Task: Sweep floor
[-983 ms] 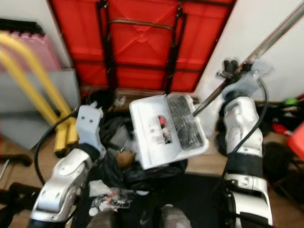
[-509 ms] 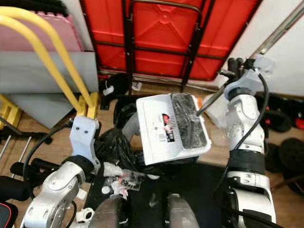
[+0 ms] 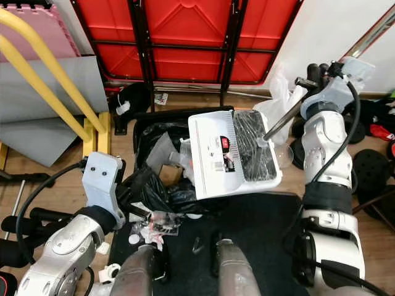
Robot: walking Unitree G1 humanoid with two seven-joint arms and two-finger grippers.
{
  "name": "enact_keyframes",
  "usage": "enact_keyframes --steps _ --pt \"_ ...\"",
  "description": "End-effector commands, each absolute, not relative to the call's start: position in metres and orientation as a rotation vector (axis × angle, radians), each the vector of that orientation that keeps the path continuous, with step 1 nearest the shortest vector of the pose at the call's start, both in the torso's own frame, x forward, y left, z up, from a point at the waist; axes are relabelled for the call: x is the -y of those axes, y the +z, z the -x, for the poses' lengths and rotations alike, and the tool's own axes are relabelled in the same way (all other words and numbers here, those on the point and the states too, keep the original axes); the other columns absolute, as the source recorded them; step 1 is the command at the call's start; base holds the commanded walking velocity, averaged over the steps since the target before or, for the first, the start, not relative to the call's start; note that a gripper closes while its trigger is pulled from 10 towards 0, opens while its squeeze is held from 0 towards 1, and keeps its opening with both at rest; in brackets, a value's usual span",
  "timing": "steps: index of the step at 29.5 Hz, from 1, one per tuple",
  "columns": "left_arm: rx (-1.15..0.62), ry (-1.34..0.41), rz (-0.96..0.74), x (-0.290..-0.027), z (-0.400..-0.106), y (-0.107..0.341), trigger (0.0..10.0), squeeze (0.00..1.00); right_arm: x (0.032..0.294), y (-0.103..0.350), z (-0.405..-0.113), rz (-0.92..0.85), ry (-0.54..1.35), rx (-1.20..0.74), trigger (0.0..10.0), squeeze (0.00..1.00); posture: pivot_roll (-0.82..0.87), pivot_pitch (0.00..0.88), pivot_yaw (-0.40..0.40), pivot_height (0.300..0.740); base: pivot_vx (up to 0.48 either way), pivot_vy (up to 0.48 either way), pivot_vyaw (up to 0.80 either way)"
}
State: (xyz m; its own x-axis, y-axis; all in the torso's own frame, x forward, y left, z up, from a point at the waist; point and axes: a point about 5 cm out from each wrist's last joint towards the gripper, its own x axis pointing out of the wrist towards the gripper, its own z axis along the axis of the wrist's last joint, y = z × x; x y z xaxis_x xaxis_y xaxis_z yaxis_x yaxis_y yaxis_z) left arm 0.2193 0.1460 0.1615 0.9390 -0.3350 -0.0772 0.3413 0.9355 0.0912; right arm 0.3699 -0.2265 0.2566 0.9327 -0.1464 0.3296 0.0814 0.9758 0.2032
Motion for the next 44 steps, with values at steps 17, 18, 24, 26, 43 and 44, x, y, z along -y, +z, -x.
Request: enact_keyframes --steps 17,18,24,26,43,44 --pt "-0.073 -0.535 -0.102 -0.124 -0.198 0.165 10.0 0.00 0.190 0.328 -0.405 0.260 -0.019 0.486 10.0 0.00 -0.09 0.405 -0.203 0.740 0.028 0.000 0.00" --pt "-0.071 -0.541 -0.102 -0.123 -0.196 0.166 10.0 0.00 0.186 0.332 -0.407 0.273 -0.010 0.492 10.0 0.00 -0.09 0.410 -0.207 0.740 0.000 0.000 0.00" --pt "-0.055 -0.534 -0.093 -0.123 -0.192 0.170 10.0 0.00 0.158 0.348 -0.413 0.332 0.066 0.515 10.0 0.00 -0.09 0.429 -0.225 0.740 0.000 0.000 0.00" --pt "-0.051 -0.530 -0.092 -0.123 -0.192 0.170 10.0 0.00 0.150 0.350 -0.414 0.353 0.085 0.520 10.0 0.00 -0.09 0.433 -0.229 0.740 0.000 0.000 0.00" --pt "-0.052 -0.521 -0.091 -0.120 -0.183 0.174 10.0 0.00 0.133 0.389 -0.413 0.372 0.004 0.607 10.0 0.00 -0.08 0.467 -0.260 0.740 0.000 0.000 0.00" --pt "-0.052 -0.522 -0.089 -0.120 -0.183 0.175 10.0 0.00 0.133 0.389 -0.413 0.369 0.008 0.609 10.0 0.00 -0.09 0.468 -0.261 0.740 0.000 0.000 0.00"
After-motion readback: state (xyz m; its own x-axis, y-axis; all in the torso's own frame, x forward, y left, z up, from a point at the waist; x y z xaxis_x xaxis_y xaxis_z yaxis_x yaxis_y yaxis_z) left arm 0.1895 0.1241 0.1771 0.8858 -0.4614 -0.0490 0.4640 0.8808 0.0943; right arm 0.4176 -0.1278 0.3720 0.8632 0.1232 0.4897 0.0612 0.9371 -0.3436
